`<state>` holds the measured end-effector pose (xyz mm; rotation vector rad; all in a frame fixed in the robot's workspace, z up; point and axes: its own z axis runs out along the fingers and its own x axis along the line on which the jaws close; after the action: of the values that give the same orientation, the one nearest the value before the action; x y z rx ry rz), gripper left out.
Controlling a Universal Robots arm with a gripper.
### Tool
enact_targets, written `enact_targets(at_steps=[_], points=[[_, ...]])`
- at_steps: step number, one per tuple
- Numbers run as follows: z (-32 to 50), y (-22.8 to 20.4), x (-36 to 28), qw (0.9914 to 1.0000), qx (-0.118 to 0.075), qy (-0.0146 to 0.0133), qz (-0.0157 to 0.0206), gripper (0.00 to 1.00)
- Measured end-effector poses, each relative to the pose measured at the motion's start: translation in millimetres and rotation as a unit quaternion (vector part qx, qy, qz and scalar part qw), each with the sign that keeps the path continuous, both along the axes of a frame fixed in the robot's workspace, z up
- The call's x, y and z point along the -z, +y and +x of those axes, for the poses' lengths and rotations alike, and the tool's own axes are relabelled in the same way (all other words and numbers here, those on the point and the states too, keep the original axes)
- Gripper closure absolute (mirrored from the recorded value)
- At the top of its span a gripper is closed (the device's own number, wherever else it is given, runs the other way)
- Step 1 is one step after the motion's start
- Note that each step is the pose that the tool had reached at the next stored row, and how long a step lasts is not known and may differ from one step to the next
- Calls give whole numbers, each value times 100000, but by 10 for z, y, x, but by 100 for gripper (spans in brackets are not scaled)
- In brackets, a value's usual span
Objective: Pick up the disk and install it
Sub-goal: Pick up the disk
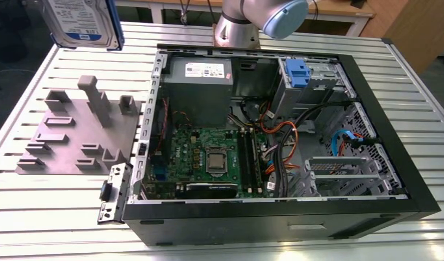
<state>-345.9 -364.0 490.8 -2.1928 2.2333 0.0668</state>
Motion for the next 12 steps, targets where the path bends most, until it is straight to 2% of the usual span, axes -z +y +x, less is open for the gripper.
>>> enact_targets(at_steps=[12], points=[[25,0,0,100000,2,1,1,63]])
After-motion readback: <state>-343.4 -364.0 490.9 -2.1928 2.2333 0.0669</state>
